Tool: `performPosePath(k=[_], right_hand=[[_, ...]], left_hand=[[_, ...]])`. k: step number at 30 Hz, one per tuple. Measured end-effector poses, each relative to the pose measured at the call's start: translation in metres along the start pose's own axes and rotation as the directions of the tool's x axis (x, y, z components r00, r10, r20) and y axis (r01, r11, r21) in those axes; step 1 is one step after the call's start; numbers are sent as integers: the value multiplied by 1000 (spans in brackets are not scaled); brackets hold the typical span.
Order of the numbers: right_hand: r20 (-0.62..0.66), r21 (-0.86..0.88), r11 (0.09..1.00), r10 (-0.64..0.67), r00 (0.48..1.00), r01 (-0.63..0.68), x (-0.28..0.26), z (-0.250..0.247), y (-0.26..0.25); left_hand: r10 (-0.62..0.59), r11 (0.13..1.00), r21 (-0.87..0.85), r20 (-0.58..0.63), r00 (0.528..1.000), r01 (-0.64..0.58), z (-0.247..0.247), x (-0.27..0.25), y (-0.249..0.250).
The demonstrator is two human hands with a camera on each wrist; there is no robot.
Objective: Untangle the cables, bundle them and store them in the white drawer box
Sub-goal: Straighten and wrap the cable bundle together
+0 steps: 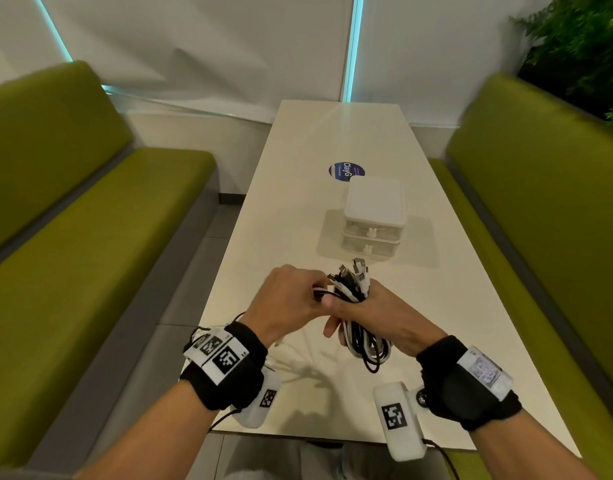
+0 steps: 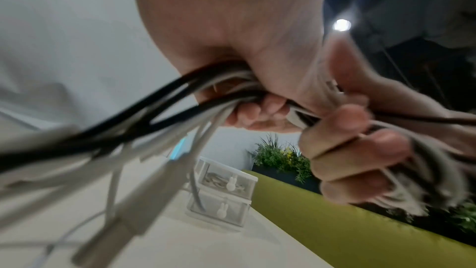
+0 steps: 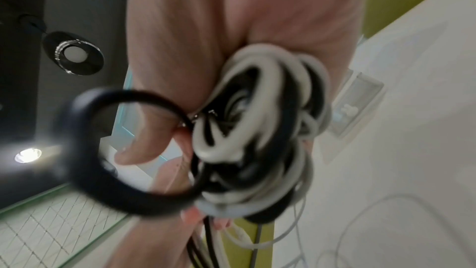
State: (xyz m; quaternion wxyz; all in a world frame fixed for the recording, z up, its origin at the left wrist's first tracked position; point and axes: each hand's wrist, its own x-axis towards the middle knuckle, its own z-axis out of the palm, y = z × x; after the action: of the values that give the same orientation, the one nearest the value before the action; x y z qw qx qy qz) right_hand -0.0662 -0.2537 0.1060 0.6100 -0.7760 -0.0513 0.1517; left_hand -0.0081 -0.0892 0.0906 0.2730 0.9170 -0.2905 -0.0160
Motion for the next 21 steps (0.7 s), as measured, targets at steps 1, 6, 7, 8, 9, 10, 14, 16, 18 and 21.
performPosePath(k=[1, 6, 7, 8, 9, 10, 14, 16, 18, 21], right_hand=[[23, 10, 1000, 8, 1000, -8, -1, 0, 0], [139, -40, 999, -29, 990, 35, -3, 5, 0], [145, -66, 998, -15, 989, 24, -2, 5, 0], [135, -76, 997, 6, 991, 4, -1, 4, 0], [119, -83, 996, 25, 993, -15, -1, 4, 1], [97, -101, 994, 41, 994, -32, 1, 4, 2], [-31, -201, 978, 44, 999, -50, 6, 8, 9], [-58, -230, 973, 21, 998, -33, 6, 7, 12], [-105, -268, 963, -5, 994, -24, 7, 3, 16], [-220, -398, 917, -64, 973, -30, 15, -1, 21]], left_hand=[[-28, 1000, 8, -2, 1000, 28, -1, 2, -2], [-69, 996, -60, 37, 997, 71, -2, 3, -7], [-71, 995, -66, 32, 997, 73, -2, 3, -8], [-73, 995, -66, 29, 997, 74, -2, 3, -9], [-70, 995, -66, 27, 997, 72, -1, 3, -11], [-71, 995, -71, 31, 997, 73, 0, 4, -12], [-104, 980, -159, 105, 989, 120, 2, 7, -13], [-74, 967, -232, 157, 985, 109, -4, 6, -15], [-32, 939, -326, 241, 970, 112, -10, 2, -17], [-22, 934, -338, 267, 963, 115, -5, -4, -13]])
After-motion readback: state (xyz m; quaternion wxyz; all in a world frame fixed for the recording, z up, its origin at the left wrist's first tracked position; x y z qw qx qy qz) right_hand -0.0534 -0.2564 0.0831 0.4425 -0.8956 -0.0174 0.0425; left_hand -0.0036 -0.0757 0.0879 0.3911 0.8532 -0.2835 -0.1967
